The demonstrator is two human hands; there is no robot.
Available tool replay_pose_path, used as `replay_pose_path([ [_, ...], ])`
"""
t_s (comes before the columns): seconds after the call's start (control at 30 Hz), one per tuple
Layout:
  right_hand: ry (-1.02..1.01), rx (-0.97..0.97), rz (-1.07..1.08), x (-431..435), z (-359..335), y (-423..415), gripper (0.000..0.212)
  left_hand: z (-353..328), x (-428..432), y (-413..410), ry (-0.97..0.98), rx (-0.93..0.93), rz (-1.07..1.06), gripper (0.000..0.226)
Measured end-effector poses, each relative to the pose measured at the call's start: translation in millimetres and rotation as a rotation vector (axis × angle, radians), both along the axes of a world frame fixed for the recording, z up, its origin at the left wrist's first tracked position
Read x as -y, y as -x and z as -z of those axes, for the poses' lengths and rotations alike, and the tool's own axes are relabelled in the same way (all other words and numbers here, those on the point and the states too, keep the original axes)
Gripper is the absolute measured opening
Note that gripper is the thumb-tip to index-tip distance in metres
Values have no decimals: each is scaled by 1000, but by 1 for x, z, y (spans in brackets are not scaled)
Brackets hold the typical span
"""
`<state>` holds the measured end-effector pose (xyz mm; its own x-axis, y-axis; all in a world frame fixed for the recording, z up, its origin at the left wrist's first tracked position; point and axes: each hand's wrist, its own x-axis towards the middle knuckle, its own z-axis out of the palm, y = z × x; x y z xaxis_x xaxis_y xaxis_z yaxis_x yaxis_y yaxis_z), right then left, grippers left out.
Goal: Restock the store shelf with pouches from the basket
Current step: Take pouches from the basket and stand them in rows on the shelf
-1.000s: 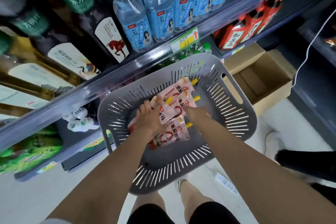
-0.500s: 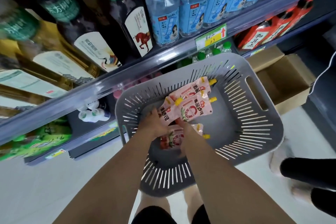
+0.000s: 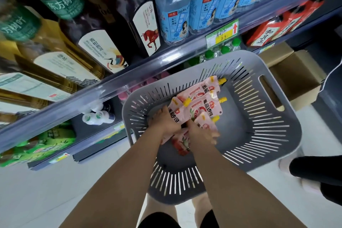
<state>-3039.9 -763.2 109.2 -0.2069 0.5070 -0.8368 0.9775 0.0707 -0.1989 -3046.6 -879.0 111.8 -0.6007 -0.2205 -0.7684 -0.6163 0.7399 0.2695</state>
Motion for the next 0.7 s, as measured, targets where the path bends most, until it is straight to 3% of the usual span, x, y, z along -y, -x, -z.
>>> replay_pose_path([
  [0.13, -240, -229, -409, -15, -3, 22, 112, 3, 5, -2, 82, 28, 119, 113],
  [0.27, -389, -287, -700, -44, 2, 37, 113, 4, 2, -8, 147, 44, 214, 124],
  [0.4, -322, -225, -1006, -61, 13, 48, 119, 7, -8, -14, 174, -17, 151, 117],
  [0.7, -190, -145, -1038, -67, 24, 45, 135, 16, -22, -19, 229, -22, 29, 112],
])
